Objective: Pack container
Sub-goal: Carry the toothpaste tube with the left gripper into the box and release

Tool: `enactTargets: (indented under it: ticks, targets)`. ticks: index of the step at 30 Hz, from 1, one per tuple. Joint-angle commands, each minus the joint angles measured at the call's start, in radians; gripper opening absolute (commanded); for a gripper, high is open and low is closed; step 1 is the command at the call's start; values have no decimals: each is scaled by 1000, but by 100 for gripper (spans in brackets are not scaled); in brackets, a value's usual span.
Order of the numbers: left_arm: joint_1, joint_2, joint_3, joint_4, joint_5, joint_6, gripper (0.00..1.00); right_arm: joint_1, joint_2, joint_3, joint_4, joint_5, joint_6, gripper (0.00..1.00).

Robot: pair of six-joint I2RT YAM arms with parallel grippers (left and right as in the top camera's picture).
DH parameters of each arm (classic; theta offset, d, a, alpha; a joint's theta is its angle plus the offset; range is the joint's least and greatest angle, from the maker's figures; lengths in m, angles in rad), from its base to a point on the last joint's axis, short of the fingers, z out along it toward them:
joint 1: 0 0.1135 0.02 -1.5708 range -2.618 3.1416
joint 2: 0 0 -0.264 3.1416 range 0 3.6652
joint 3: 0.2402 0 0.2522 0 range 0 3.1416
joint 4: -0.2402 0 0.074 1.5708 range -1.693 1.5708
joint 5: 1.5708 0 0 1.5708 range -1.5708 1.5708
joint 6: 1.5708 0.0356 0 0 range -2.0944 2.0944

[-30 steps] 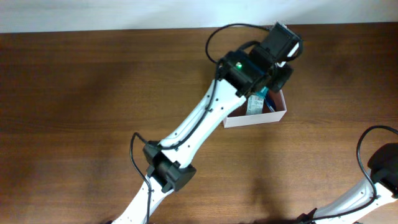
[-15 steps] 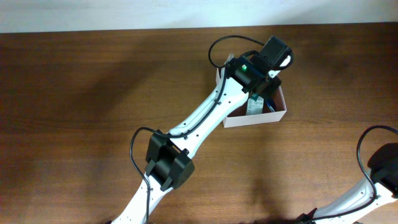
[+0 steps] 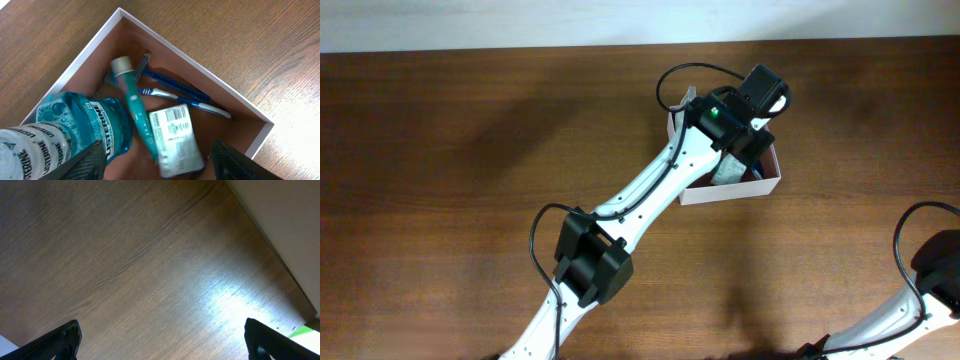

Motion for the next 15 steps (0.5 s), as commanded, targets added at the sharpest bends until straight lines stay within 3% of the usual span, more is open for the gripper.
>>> enactTargets:
  ticks: [1, 15]
  targets:
    - [2, -22, 18, -10, -10, 9, 70, -1, 5, -5, 3, 15, 0, 99]
    - [-16, -424, 91, -199, 16, 8, 77, -1, 5, -5, 3, 15, 0, 99]
